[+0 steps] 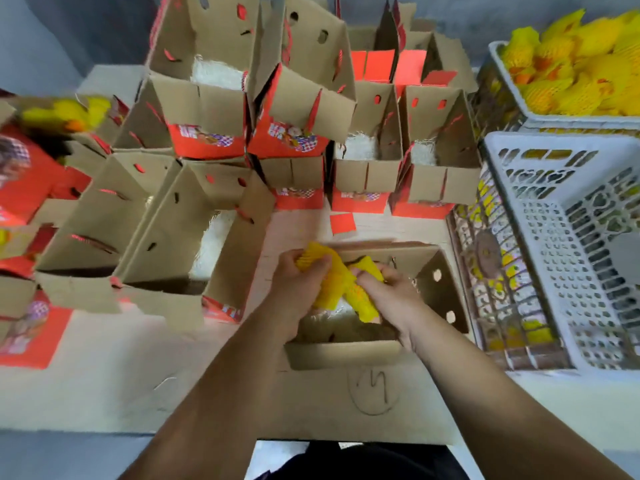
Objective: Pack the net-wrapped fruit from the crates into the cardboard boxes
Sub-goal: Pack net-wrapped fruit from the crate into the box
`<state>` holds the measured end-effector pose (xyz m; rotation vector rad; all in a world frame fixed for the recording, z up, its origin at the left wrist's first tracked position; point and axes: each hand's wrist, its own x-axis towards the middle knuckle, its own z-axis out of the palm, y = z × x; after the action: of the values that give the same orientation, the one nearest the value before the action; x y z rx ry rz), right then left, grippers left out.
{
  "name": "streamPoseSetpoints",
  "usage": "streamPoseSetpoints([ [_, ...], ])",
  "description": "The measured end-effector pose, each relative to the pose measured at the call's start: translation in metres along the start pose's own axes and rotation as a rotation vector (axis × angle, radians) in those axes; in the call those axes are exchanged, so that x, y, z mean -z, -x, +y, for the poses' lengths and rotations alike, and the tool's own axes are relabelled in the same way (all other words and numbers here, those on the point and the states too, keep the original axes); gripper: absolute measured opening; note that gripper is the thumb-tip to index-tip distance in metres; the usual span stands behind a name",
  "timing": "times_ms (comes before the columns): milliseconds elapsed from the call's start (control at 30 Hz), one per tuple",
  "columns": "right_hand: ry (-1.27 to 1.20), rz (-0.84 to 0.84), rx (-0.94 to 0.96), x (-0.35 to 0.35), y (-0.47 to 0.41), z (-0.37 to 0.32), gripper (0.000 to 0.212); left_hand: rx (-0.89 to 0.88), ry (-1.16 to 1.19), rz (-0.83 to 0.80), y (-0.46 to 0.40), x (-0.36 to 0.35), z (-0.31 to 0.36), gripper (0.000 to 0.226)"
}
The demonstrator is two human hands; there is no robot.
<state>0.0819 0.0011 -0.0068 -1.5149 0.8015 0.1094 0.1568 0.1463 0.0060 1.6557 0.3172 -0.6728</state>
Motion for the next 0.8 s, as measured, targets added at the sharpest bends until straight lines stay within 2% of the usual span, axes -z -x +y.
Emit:
streamPoseSetpoints([
  [67, 0.069, -0.007, 0.004, -0.005, -0.005, 0.002, 0.019, 0.055, -0.015, -0.008, -0.006, -0.014, 0.0, 0.043],
  [133, 0.063, -0.025, -0.063, -0.004, -0.013, 0.003, 0.021, 0.164, 0.039, -0.058, -0.016, -0.023, -0.005, 0.026],
  [167, 0.081, -0.044, -0.101, -0.003, -0.016, 0.003, 0.021, 0.176, -0.044, -0.07, -0.021, -0.026, -0.01, 0.025],
  [300, 0.288, -0.108, -0.259, -0.002, -0.031, 0.016, 0.005, 0.164, -0.766, -0.052, -0.048, -0.025, -0.037, 0.066],
  [400, 0.51, -0.087, -0.268, -0.004, -0.043, 0.03, 0.04, 0.185, -1.074, -0.075, -0.062, -0.03, -0.045, 0.075],
  [467, 0.549, -0.02, -0.246, -0.004, -0.052, 0.035, 0.059, 0.185, -1.117, -0.079, -0.071, -0.036, -0.049, 0.073],
  [533, 0.591, 0.04, -0.23, -0.003, -0.062, 0.038, 0.065, 0.185, -1.13, -0.074, -0.073, -0.041, -0.049, 0.062],
  [633, 0.669, 0.05, -0.292, -0.005, -0.079, 0.044, 0.067, 0.036, -1.379, -0.137, -0.065, -0.046, -0.042, 0.058],
  [733, 0.716, 0.033, -0.337, -0.008, -0.092, 0.051, 0.069, -0.149, -1.436, -0.18, -0.053, -0.039, -0.043, 0.067],
  [800, 0.724, 0.034, -0.317, -0.009, -0.096, 0.053, 0.069, -0.155, -1.462, -0.329, -0.048, -0.03, -0.04, 0.049],
])
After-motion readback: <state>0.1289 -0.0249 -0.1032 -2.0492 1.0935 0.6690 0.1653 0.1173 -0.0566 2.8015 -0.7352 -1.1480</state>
